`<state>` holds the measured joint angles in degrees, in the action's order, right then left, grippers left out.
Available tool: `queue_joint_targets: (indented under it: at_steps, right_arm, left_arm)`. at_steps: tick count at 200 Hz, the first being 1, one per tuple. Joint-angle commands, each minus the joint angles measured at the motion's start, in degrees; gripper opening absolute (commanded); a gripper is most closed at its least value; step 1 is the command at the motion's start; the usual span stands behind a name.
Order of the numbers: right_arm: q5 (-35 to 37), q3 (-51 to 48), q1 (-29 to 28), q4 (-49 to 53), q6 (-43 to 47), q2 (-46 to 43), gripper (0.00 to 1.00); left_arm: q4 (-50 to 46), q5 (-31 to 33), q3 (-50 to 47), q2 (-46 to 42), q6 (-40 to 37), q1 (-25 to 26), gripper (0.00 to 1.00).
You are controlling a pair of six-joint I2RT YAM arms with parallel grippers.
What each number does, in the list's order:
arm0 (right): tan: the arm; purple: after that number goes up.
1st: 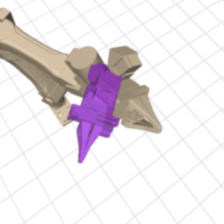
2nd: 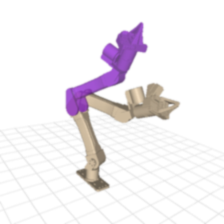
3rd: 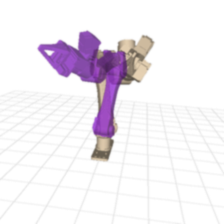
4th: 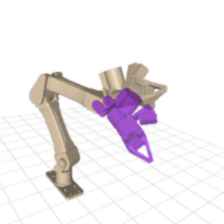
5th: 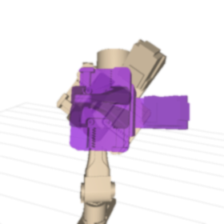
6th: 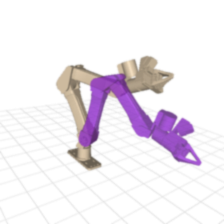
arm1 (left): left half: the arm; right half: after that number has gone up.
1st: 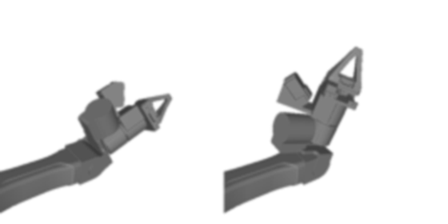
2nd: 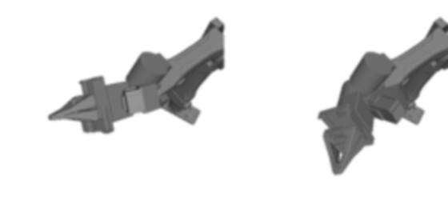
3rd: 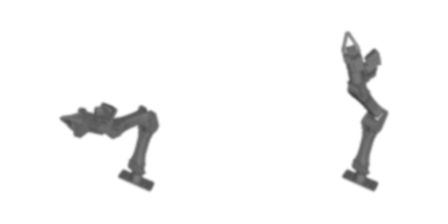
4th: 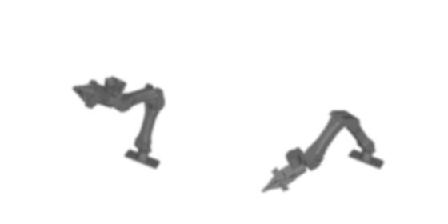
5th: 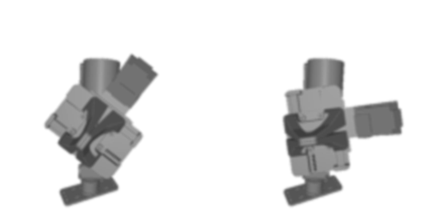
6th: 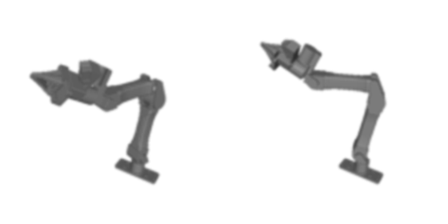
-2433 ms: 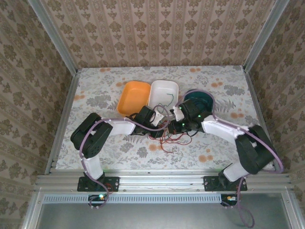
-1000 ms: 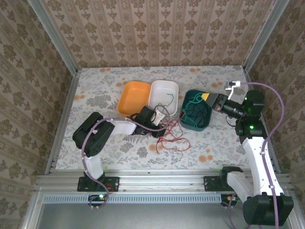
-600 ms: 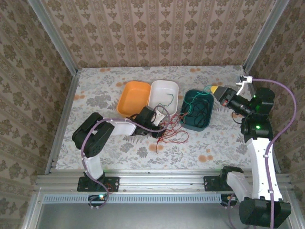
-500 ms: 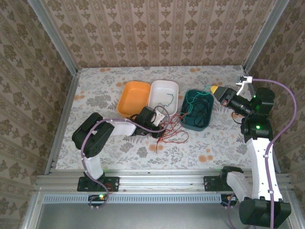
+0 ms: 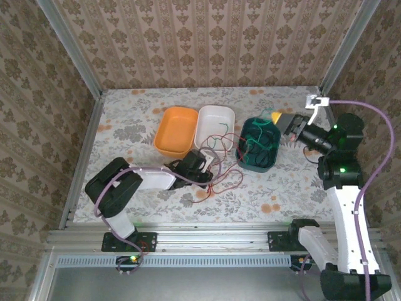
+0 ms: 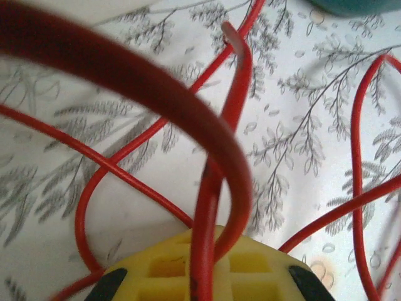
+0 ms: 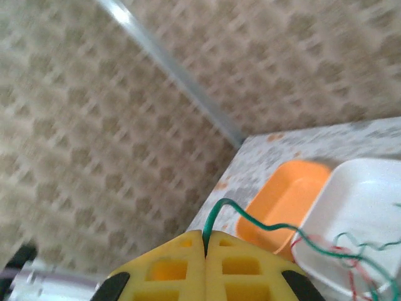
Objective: Untangle the cables
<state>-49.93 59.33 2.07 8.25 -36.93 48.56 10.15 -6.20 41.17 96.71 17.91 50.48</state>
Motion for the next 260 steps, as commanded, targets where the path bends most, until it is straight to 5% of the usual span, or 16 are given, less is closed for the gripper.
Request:
queue_joint_targets:
  at_steps: [1, 75, 118, 149, 180, 260]
  right_arm:
    - [-3.70, 1.26, -6.52, 5.59, 6.79, -1.07, 0.02]
    - [-8.17, 1.70, -14.26, 6.34, 7.91, -0.31, 0.03]
    - [0.95, 1.85, -16.43, 8.72, 10.28, 2.81, 0.03]
    - [9.82, -2.49, -18.70, 4.05, 6.33, 6.59, 0.03]
    - [15.16, -9.96, -19.58, -8.62, -3.44, 8.23, 0.03]
    - [17.94, -14.62, -21.80, -16.28, -11.15, 9.78, 0.02]
  left_arm:
    - [-14.52, 6.98, -6.29, 0.30, 2.35, 0.41, 0.00]
    - [-7.66, 4.86, -8.12, -7.39, 2.86, -0.46, 0.00]
    - [-6.25, 3.71, -10.38, -12.06, 3.89, -2.10, 0.00]
    - [-8.13, 0.88, -8.52, -19.81, 1.16, -2.23, 0.41]
    - [-15.89, -0.21, -2.21, -23.05, -4.63, -2.23, 0.58]
    - [-23.07, -12.00, 14.69, -9.03, -14.78, 2.17, 0.63]
